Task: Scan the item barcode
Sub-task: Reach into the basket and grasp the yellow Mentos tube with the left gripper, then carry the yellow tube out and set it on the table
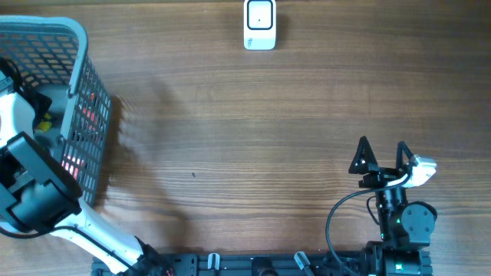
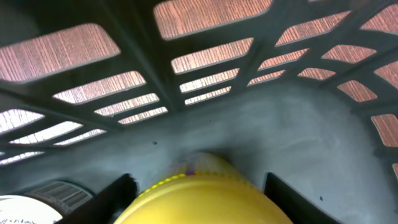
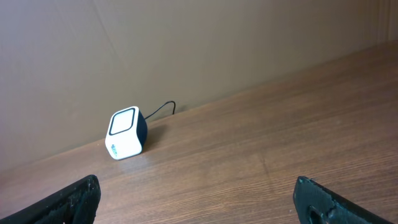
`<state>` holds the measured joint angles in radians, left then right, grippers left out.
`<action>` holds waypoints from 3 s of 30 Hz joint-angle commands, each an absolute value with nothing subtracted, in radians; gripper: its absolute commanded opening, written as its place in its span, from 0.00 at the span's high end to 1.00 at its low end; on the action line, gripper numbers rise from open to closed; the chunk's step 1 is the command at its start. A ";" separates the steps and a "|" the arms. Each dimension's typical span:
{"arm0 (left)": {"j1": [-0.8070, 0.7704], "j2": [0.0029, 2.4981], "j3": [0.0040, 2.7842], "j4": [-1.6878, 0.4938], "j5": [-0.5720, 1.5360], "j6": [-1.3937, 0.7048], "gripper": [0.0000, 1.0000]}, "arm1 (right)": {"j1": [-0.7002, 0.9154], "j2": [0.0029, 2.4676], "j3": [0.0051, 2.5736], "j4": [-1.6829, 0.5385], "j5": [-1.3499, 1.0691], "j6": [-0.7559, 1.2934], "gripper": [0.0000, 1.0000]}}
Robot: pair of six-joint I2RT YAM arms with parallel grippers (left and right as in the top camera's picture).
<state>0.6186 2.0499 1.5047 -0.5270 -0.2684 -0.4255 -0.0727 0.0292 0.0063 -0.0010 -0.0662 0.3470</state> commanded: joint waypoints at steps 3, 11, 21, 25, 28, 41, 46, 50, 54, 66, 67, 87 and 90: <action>0.627 2.063 1.511 -0.528 -0.284 -0.427 0.43 | -0.068 0.029 0.006 0.001 -0.052 0.343 0.00; 0.627 2.004 1.512 -0.550 -0.285 -0.427 0.57 | -0.068 0.029 0.006 0.001 -0.053 0.343 0.00; 0.626 1.720 1.512 -0.580 -0.189 -0.428 0.55 | -0.068 0.029 0.006 0.001 -0.052 0.343 0.00; 0.626 1.542 1.512 -0.591 -0.048 -0.484 0.55 | -0.068 0.029 0.006 0.001 -0.052 0.343 0.00; 0.626 1.427 1.512 -0.591 0.104 -0.532 0.54 | -0.068 0.029 0.006 0.001 -0.052 0.343 0.00; 0.104 1.360 1.511 -0.512 0.418 -0.614 0.51 | -0.068 0.029 0.006 0.001 -0.052 0.343 0.00; -0.177 1.597 1.511 -0.512 0.074 -0.604 0.50 | -0.068 0.029 0.006 0.001 -0.052 0.343 0.00; -0.270 1.829 1.511 -0.519 0.031 -0.577 0.50 | -0.068 0.029 0.006 0.001 -0.052 0.343 0.00; -0.279 1.980 1.511 -0.532 0.024 -0.577 0.50 | -0.068 0.029 0.006 0.001 -0.053 0.342 0.00; -0.280 2.044 1.504 -0.611 -0.029 -0.576 0.37 | -0.068 0.029 0.006 0.001 -0.052 0.343 0.00; -0.280 2.044 1.504 -0.612 -0.029 -0.576 0.37 | -0.068 0.029 0.006 0.001 -0.052 0.343 0.00; -0.184 1.131 1.728 -0.635 -0.681 -0.358 0.00 | -0.068 0.029 0.006 0.001 -0.052 0.343 0.00; 0.140 1.042 1.728 -0.840 -0.771 -0.639 0.00 | -0.068 0.029 0.006 0.001 -0.052 0.343 0.00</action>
<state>-0.0750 1.0195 1.7618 -0.7055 -0.6094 -0.4198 -0.0727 0.0292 0.0063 -0.0010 -0.0658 0.3466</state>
